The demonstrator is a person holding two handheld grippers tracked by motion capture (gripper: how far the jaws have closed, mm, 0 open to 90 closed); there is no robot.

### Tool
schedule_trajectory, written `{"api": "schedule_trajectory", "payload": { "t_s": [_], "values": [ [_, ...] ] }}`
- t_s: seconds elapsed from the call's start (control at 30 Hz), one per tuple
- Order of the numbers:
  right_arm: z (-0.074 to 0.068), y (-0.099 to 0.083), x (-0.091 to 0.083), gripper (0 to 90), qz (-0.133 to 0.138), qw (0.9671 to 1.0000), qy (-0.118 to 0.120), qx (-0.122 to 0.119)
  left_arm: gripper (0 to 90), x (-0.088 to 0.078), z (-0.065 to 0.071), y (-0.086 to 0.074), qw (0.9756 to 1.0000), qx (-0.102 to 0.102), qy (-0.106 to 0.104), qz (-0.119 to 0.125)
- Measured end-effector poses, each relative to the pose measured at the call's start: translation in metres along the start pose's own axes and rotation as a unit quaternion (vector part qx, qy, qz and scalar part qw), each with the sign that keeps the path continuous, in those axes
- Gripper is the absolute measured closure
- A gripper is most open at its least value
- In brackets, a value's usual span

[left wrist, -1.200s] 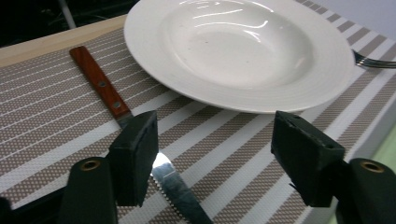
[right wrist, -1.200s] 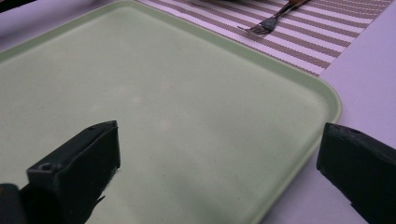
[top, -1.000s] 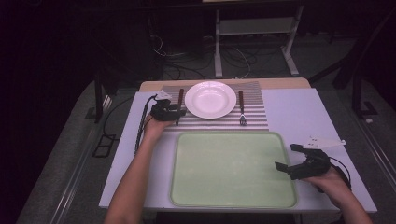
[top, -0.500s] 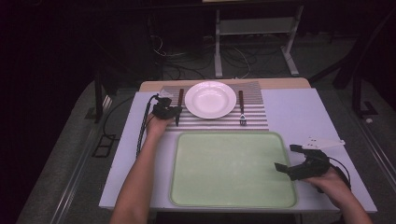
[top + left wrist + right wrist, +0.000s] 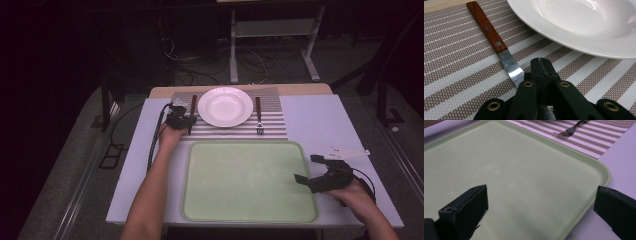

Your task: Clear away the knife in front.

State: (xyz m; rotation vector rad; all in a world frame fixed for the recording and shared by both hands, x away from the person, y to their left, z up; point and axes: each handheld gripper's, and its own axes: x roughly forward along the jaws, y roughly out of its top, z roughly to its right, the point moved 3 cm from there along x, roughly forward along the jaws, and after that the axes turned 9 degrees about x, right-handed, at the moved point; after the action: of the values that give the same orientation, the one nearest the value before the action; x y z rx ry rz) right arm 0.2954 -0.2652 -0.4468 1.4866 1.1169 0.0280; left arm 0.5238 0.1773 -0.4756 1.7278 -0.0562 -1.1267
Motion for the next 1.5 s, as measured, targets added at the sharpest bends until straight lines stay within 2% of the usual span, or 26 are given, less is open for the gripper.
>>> {"api": "schedule_trajectory", "payload": {
  "t_s": [1.5],
  "values": [
    [0.0,0.0,-0.001,0.0,0.0,1.0,-0.001,0.001,89.6,-0.021,-0.024,-0.013,0.9989,-0.017,0.031,-0.03]
  ]
}}
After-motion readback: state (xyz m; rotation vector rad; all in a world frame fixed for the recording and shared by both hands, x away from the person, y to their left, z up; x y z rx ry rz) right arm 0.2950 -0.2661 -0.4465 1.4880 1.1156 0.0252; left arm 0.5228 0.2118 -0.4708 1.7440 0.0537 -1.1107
